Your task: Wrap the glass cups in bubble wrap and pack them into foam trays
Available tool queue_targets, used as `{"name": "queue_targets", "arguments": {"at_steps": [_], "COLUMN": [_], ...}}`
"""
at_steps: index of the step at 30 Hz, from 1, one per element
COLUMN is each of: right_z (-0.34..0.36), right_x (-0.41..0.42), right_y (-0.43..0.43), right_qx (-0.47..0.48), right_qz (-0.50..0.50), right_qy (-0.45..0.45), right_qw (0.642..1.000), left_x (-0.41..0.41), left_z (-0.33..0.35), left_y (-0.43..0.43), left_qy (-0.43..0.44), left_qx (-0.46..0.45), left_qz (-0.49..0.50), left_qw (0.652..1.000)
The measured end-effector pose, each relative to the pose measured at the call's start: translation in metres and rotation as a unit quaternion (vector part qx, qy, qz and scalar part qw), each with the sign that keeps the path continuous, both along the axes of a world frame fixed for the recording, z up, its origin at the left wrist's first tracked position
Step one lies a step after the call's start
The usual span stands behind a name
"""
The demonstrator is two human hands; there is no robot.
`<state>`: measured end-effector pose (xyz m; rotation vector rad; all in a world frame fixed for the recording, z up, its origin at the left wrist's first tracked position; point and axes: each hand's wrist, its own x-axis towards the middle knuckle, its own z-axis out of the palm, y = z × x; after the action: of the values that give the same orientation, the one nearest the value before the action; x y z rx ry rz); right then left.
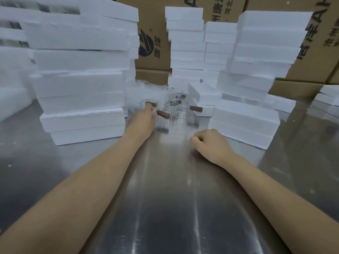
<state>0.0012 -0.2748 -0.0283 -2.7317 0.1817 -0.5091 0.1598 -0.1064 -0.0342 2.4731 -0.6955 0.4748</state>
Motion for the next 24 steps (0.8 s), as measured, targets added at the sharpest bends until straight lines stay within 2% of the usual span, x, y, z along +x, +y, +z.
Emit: {"name": "queue_targets", "arguments": {"at_steps": [4,9,13,15,19,21,24], "right_z": [-0.001,-0.001,-0.002,-0.003,-0.005,-0.006,-0.007], "right_x": [0.003,0.003,0.000,0.000,0.001,0.002,0.003], "right_y": [-0.002,-0.005,-0.001,-0.001,-0.002,-0.002,-0.004], "right_qx": [0.033,0.101,0.083,0.091,0.103,0.096,0.077], "right_qz": [-0.014,-0.034,-0.028,-0.022,-0.008,0.003,0.016], "right_qy": [-0.023,-0.064,-0.089,-0.105,-0.114,-0.117,-0.118], "right_qw": [0.999,0.992,0.992,0.990,0.988,0.988,0.990], "left_x": [-0.010,-0.034,-0.055,-0.057,-0.028,-0.007,0.018], "left_z": [-0.001,0.000,0.000,0.000,0.002,0.002,0.003], "left_y": [-0.002,-0.008,-0.018,-0.019,-0.018,-0.019,-0.026], "left_qy": [-0.030,-0.069,-0.021,0.004,-0.032,-0.050,-0.117], "left_qx": [0.006,-0.035,-0.047,-0.063,-0.212,-0.197,-0.114], "left_qz": [-0.013,-0.125,-0.261,-0.278,-0.086,-0.004,0.088], "left_qw": [0.999,0.989,0.964,0.958,0.973,0.979,0.983]}}
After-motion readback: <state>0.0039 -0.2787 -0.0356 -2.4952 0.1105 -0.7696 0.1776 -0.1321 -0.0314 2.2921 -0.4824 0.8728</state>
